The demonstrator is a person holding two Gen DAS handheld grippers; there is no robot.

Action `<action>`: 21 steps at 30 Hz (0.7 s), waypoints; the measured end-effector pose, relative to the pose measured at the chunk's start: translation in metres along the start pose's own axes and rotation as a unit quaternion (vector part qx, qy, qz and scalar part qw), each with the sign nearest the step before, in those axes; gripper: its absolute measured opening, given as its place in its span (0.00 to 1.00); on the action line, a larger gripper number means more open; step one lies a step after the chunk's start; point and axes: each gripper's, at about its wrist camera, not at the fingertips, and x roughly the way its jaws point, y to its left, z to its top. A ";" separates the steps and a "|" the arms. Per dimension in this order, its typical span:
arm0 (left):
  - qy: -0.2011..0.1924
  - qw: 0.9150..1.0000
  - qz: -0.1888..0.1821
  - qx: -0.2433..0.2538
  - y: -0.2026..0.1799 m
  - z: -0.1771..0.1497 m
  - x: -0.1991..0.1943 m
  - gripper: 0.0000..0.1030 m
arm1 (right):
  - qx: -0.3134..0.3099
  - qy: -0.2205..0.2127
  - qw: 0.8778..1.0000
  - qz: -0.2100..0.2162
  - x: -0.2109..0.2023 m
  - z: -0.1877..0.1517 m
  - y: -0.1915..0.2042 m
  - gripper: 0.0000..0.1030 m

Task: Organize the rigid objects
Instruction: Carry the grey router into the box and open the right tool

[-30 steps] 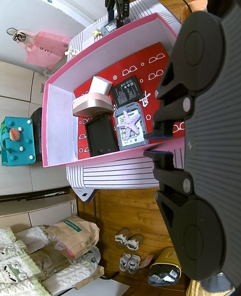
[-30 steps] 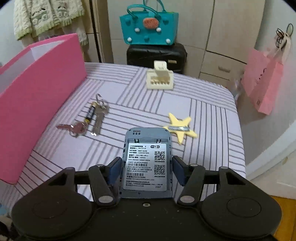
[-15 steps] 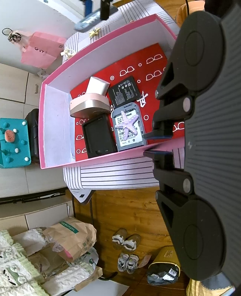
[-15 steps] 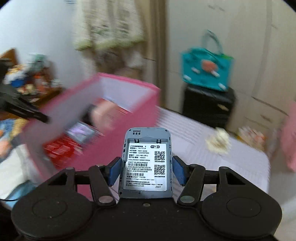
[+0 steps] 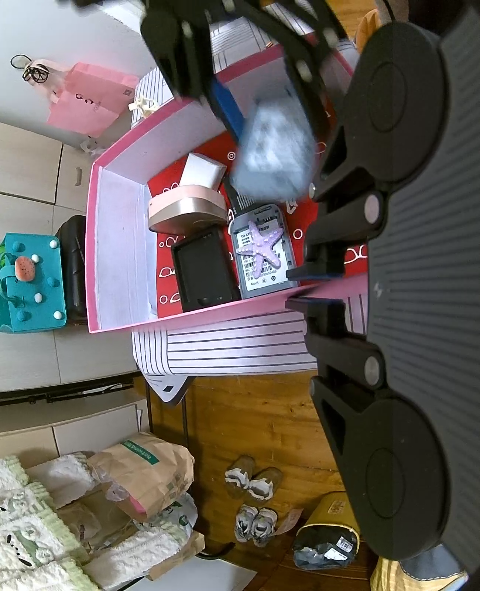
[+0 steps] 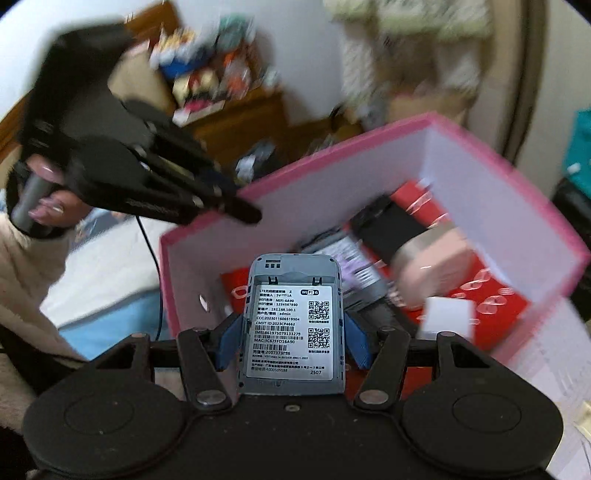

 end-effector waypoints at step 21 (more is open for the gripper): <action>-0.009 1.000 -0.003 -0.017 0.003 -0.002 0.001 0.08 | -0.007 -0.067 0.998 0.006 -0.005 -0.004 -0.008 0.64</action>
